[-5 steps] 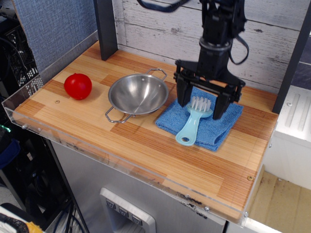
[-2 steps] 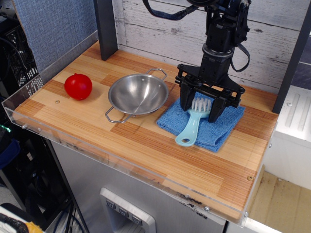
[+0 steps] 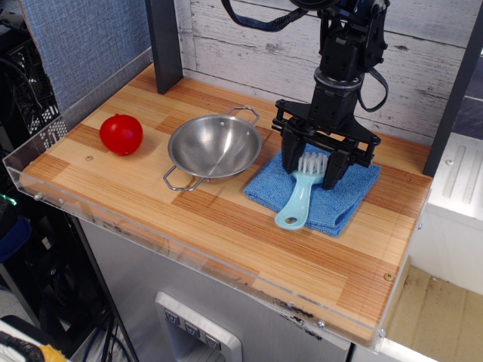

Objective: Put the brush between the apple and bowl.

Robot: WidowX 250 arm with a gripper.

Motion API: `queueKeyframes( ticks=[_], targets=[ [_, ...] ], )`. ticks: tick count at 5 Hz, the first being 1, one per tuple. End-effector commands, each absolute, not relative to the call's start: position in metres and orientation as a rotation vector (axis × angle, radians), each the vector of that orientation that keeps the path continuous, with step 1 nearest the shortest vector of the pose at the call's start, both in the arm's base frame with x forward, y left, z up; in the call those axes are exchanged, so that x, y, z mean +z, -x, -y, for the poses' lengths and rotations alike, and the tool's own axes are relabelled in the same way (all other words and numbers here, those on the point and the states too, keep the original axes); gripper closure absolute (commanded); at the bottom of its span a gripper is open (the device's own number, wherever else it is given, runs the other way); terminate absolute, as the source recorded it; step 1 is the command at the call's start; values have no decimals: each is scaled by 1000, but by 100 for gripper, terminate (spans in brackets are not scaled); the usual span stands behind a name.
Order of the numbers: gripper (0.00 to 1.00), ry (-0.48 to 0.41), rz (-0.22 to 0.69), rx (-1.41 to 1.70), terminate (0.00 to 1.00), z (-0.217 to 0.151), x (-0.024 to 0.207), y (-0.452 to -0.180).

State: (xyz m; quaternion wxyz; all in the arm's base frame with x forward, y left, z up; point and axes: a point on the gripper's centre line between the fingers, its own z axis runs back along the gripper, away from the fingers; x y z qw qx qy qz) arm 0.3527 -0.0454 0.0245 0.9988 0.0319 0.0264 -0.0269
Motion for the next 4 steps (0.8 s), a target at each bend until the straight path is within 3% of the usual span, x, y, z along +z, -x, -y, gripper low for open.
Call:
queueKeyframes(
  ticks=[1, 4],
  targets=[
    [100, -62, -11, -65, 0, 47, 36, -358],
    [100, -27, 57, -63, 0, 41, 73, -351]
  ],
)
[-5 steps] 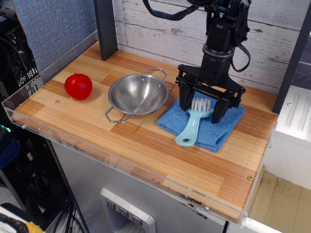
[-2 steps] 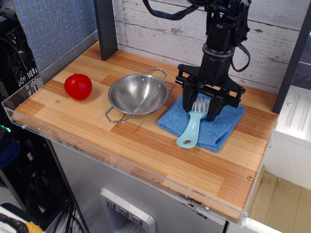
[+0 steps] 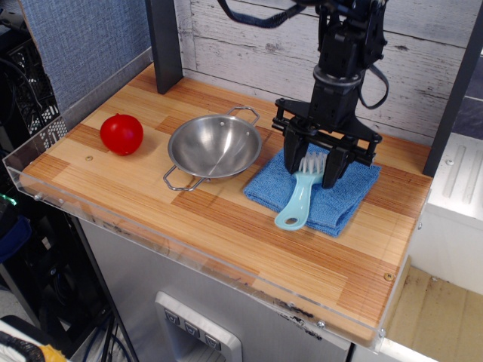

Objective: Put the brush between the apple and bowl.

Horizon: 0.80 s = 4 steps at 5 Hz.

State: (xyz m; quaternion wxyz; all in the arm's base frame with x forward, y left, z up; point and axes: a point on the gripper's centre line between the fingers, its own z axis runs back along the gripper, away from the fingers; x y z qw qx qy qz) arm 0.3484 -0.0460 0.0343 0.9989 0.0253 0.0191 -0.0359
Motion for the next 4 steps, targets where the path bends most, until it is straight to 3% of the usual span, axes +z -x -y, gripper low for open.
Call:
queueKeyframes(
  ticks=[1, 4],
  targets=[
    [100, -8, 78, -64, 0, 38, 85, -348],
    [100, -6, 72, -65, 0, -18, 94, -347]
  ],
)
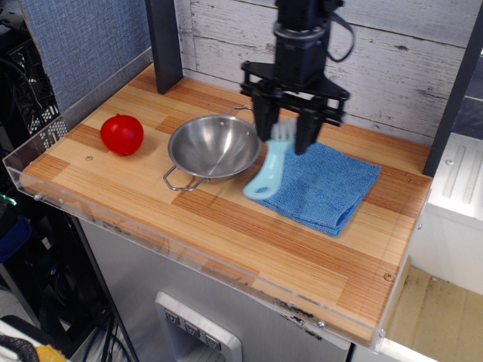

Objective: Put the brush between the apple and bowl.

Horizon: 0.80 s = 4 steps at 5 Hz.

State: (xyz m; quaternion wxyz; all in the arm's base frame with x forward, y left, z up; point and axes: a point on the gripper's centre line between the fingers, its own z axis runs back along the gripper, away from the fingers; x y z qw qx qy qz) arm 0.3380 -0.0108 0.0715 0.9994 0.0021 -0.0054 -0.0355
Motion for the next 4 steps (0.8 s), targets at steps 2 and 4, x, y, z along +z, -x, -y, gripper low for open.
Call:
queueKeyframes(
  ticks=[2, 4],
  targets=[
    [100, -4, 60, -57, 0, -70, 93, -359],
    [100, -3, 32, -25, 0, -102, 80, -368]
  ],
)
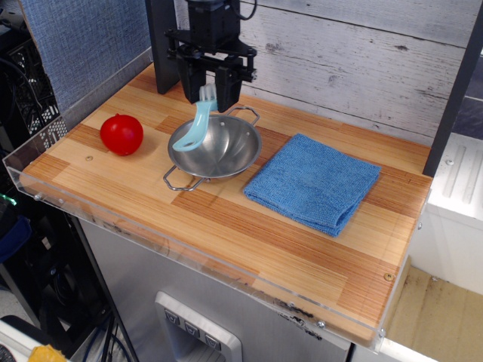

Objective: Put the brush between the apple and bowl.

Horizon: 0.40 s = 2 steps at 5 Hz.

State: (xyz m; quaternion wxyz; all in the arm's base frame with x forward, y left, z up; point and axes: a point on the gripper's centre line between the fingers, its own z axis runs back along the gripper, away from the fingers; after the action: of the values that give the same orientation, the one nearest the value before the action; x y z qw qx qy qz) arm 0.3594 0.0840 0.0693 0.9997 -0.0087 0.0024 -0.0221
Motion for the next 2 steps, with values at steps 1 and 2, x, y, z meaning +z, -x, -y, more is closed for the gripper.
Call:
queueKeyframes(
  ticks=[1, 2],
  targets=[
    [100, -24, 13, -16, 0, -111, 74, -372],
    [100, -41, 8, 3, 0, -123, 75, -370]
  ],
)
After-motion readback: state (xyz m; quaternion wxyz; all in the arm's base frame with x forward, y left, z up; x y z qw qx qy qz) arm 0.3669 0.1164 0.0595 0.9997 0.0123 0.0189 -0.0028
